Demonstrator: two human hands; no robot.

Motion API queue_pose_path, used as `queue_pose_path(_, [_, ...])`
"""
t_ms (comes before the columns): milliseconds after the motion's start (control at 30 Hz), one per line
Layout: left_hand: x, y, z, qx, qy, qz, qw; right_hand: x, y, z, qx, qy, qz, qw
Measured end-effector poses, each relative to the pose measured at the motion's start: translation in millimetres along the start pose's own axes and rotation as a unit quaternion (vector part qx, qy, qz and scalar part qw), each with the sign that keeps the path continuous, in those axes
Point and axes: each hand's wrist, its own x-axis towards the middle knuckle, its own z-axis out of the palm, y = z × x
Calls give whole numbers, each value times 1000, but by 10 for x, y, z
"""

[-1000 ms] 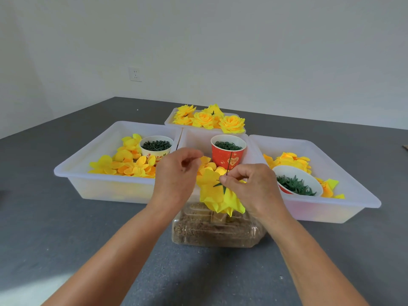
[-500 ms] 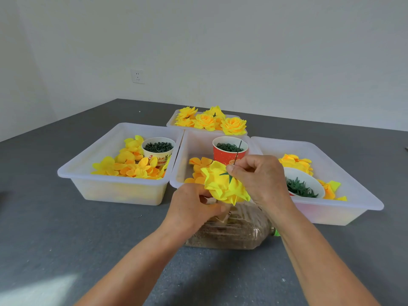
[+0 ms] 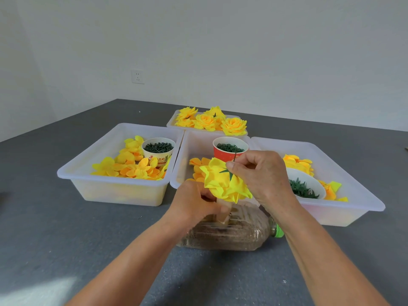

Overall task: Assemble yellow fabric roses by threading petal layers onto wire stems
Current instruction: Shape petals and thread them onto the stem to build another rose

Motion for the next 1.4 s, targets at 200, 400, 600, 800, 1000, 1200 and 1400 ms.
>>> queue_pose_path(200, [26, -94, 43, 83, 1, 25, 996, 6, -3, -17, -6, -3, 5, 1000])
queue_pose_path(400, [-5, -103, 62, -77, -6, 27, 997, -13, 6, -24, 4, 3, 15, 1000])
queue_pose_path(600, [-12, -54, 45, -153, -13, 12, 988, -14, -12, -17, 6, 17, 10, 1000])
queue_pose_path(800, [16, -59, 18, -119, -26, -9, 993, -11, -12, -18, 2, 27, 6, 1000])
queue_pose_path(1000, [48, -82, 9, -106, -27, -14, 994, 70, -70, -69, 4, 42, -17, 999])
queue_pose_path(1200, [59, -95, 7, -101, -31, -13, 994, 207, -159, -165, 26, 58, -32, 997])
queue_pose_path(1400, [63, -112, 2, -71, -38, 3, 997, 282, -217, -269, 68, 77, -22, 995])
